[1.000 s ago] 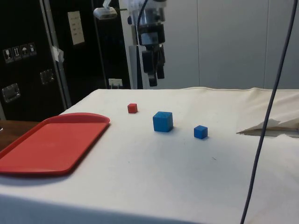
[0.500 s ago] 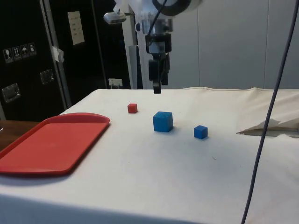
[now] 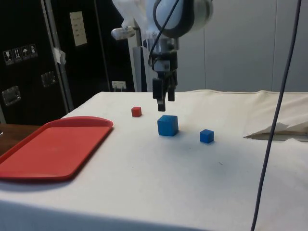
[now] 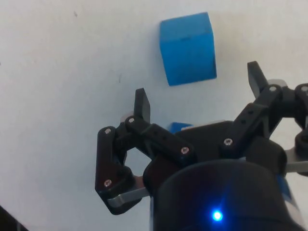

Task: Pick up the largest block and place it onto the tray.

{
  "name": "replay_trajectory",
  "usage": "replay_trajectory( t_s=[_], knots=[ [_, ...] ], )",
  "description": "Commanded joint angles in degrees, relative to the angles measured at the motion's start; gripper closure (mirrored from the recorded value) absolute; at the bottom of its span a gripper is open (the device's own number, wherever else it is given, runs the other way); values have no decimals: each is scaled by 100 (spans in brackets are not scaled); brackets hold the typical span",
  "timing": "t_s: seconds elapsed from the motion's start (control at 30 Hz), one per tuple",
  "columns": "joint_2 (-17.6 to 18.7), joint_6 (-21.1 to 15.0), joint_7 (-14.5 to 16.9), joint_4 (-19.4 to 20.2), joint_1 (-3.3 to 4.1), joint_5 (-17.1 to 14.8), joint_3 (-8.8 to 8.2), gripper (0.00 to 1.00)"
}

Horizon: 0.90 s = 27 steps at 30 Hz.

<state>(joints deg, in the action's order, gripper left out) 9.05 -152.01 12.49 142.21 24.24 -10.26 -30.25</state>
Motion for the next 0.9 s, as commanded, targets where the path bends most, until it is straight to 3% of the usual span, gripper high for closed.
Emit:
replay_trajectory(
  t_s=[0.0, 0.23, 0.27, 0.47, 0.5, 0.57, 0.73, 0.77, 0.8, 0.83, 0.87],
  knots=[
    [29, -97, 34, 23, -11, -138, 40, 0],
    [390, -441, 17, 23, -23, -470, 138, 0],
    [413, -361, -11, 0, 0, -378, 86, 0],
    [670, -733, 29, 17, -34, -739, 223, 0],
    [710, -682, -17, 0, 0, -647, 160, 0],
    [791, -865, 40, 6, -52, -842, 264, 0],
    [997, -1020, 69, -46, -74, -974, 309, 0],
    [1026, -1043, 69, -57, -74, -991, 315, 2],
    [1083, -1071, 69, -80, -80, -1008, 321, 19],
    [1134, -1014, -11, -86, 0, -888, 206, 31],
    [1106, -1071, 74, -92, -80, -1020, 321, 31]
  ],
)
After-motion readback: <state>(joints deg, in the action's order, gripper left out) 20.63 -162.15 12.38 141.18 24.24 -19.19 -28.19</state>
